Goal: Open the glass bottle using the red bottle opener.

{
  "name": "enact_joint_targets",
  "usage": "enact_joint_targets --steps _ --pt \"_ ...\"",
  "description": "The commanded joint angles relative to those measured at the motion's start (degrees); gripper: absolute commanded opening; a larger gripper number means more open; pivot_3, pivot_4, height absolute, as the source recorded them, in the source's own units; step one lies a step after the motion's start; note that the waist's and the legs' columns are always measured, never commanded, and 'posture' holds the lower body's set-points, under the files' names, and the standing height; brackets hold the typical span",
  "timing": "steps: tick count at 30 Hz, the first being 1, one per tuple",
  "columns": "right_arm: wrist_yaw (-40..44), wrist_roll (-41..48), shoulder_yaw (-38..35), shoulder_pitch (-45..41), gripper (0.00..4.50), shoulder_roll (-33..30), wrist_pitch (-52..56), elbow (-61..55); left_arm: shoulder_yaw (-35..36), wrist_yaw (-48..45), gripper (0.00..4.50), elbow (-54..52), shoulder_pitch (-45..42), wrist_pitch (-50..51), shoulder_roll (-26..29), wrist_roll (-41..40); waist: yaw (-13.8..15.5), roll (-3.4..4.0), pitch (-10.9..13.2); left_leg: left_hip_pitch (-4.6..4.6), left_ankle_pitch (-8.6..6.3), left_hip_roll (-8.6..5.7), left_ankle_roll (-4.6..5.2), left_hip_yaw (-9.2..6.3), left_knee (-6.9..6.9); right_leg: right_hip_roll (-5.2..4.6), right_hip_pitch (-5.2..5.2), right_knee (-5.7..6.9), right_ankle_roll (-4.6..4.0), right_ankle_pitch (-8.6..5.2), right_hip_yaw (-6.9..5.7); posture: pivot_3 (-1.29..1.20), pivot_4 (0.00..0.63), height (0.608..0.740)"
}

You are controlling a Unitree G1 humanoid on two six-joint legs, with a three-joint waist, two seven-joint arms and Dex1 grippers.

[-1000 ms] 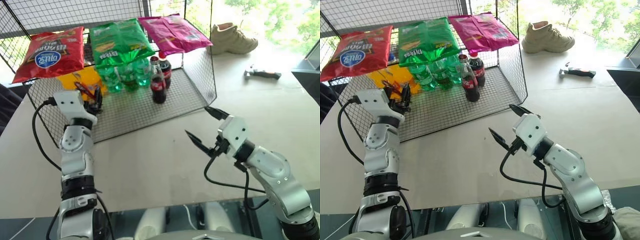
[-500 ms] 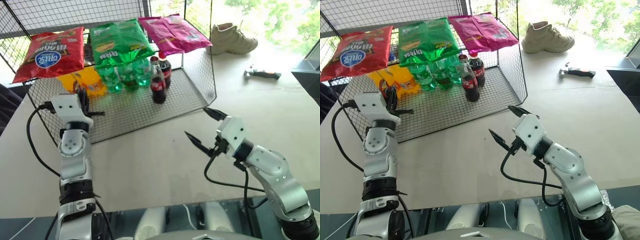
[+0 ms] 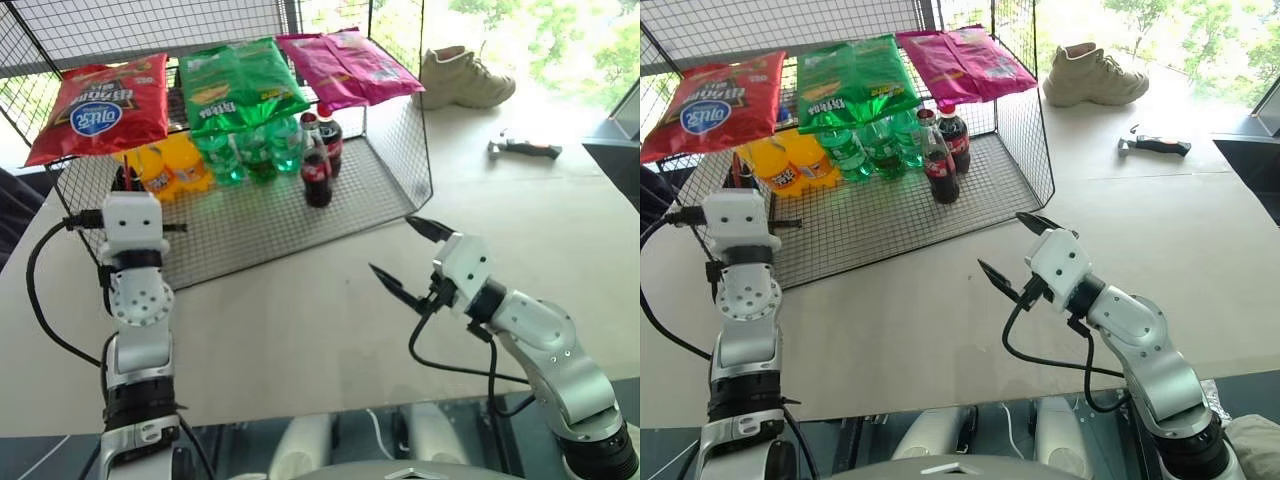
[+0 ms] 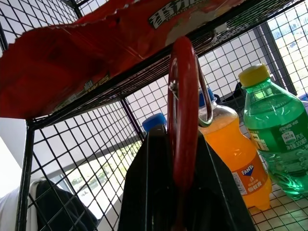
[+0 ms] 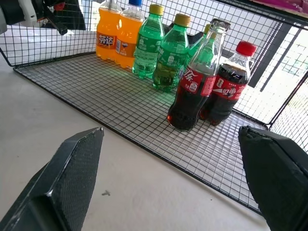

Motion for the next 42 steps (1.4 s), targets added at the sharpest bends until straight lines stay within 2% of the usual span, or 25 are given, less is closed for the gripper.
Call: enact_joint_targets --steps 1,6,15,19,23,29,35,42 --pt "0.48 0.42 -1.20 -0.26 4.50 -0.34 -1.60 -1.09 0.15 1.89 0.05 -3.06 0.18 -1.11 0.23 1.32 0.00 0.00 0.00 0.00 0.00 0.00 0.00 0.00 0.00 0.00 0.00 0.00 0.00 0.00 0.00 0.00 0.150 0.740" --pt "0.99 0.47 -1.33 -0.32 4.50 -0.56 -1.97 -0.60 0.45 1.96 0.05 -3.44 0.43 -1.07 -0.16 0.30 0.01 -0.01 -0.01 0.00 0.00 0.00 0.00 0.00 0.00 0.00 0.00 0.01 0.00 0.00 0.00 0.00 0.150 0.740" --pt "2.54 2.70 -3.91 -0.76 4.50 -0.98 -1.59 2.05 -3.66 -11.78 0.05 -7.60 0.17 1.19 -4.82 -16.86 0.11 -0.04 -0.02 -0.01 0.00 -0.01 0.00 0.00 0.04 -0.04 0.02 0.01 0.01 0.01 -0.01 0.00 0.150 0.740" --pt "3.93 8.65 -7.69 -1.67 4.50 -1.01 2.61 3.86 -8.47 -24.19 0.05 -14.54 -1.06 11.33 -7.90 -35.31 0.02 -0.05 -0.03 -0.01 0.00 0.00 0.01 0.01 0.04 -0.02 0.02 0.01 0.01 0.01 0.02 0.00 0.150 0.740" --pt "8.03 14.58 -8.08 -3.01 4.50 -3.38 8.95 5.06 -11.97 -34.03 0.05 -19.83 -0.66 23.57 -8.70 -51.63 -0.19 -0.04 -0.03 -0.01 0.00 0.01 0.02 0.02 0.06 -0.01 0.04 0.03 0.01 0.01 0.02 0.00 0.150 0.740" --pt "12.72 24.78 -6.94 -11.77 4.50 -6.66 24.47 9.01 -14.41 -43.74 0.05 -19.59 -1.40 37.60 -9.11 -67.77 -1.44 -0.03 -0.02 0.02 -0.01 0.02 0.08 0.07 0.11 0.03 0.05 0.05 0.01 0.01 0.08 0.00 0.150 0.740" --pt "16.61 33.67 -6.17 -19.92 4.50 -5.92 35.98 14.93 -17.37 -52.09 0.05 -14.63 -5.96 48.92 -10.78 -76.76 -1.25 -0.03 -0.02 0.02 -0.04 0.02 0.13 0.02 0.19 0.12 0.11 0.06 0.00 0.01 0.06 0.00 0.150 0.740" --pt "20.41 41.19 -7.41 -26.31 4.50 -6.62 44.62 19.44 -20.42 -60.42 0.05 -8.22 -9.92 52.45 -11.28 -74.02 -1.38 -0.03 -0.02 -0.02 -0.01 -0.01 0.09 0.04 0.27 0.10 0.13 0.04 0.01 0.01 0.10 0.00 0.150 0.740"
